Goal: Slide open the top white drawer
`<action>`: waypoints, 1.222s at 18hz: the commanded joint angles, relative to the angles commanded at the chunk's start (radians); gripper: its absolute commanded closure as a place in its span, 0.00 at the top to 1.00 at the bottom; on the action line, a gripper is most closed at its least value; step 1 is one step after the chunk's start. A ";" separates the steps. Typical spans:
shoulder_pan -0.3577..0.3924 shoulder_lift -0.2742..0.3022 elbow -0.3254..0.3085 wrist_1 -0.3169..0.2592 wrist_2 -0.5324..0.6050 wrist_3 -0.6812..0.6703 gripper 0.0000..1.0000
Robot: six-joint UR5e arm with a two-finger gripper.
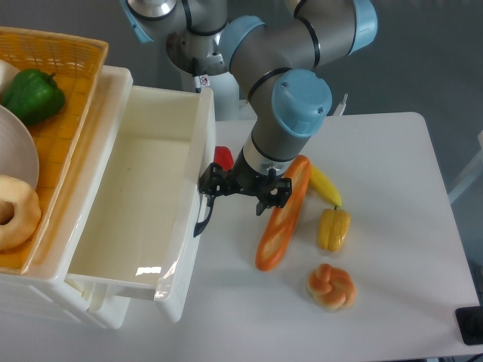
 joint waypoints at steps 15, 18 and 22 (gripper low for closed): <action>0.026 0.002 0.012 -0.005 0.000 0.005 1.00; 0.028 0.002 0.012 -0.005 -0.002 0.005 1.00; 0.028 0.000 0.012 -0.006 -0.002 0.005 1.00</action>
